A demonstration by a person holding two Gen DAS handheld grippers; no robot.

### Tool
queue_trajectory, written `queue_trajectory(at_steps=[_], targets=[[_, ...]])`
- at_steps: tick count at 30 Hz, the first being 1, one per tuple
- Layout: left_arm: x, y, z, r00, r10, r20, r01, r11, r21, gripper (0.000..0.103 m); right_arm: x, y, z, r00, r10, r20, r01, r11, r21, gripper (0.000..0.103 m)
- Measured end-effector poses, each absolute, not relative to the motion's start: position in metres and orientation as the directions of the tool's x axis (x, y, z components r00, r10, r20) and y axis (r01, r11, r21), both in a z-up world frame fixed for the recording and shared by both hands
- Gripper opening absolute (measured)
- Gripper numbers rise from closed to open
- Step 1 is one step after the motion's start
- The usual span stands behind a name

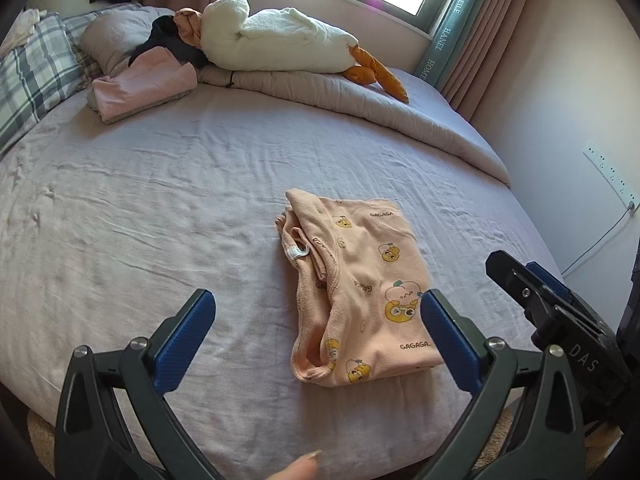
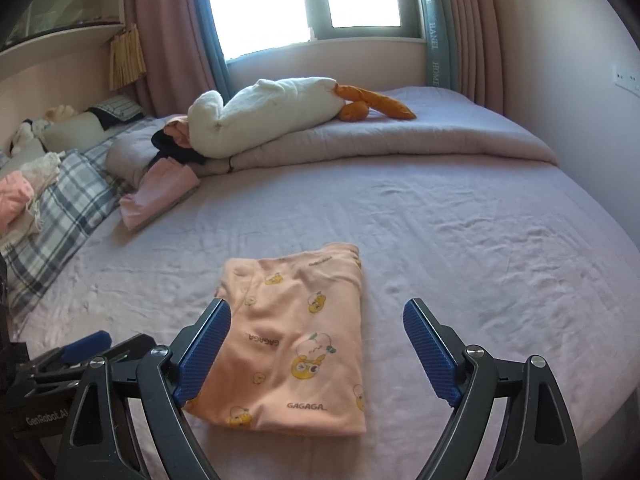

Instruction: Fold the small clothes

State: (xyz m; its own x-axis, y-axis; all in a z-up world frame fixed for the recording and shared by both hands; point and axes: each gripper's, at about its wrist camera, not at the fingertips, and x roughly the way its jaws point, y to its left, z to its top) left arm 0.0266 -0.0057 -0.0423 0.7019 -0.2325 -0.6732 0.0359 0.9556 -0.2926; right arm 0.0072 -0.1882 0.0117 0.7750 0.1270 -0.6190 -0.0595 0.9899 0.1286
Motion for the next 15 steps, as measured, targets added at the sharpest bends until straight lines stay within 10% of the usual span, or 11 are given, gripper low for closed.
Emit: queue_trajectory(at_steps=[15], targets=[[0.0208, -0.0092, -0.0453, 0.713, -0.173, -0.680, 0.021, 0.974, -0.225, 0.103, -0.0003, -0.1904, 0.0091, 0.767, 0.117, -0.631, -0.036, 0.990, 0.139, 0.088]])
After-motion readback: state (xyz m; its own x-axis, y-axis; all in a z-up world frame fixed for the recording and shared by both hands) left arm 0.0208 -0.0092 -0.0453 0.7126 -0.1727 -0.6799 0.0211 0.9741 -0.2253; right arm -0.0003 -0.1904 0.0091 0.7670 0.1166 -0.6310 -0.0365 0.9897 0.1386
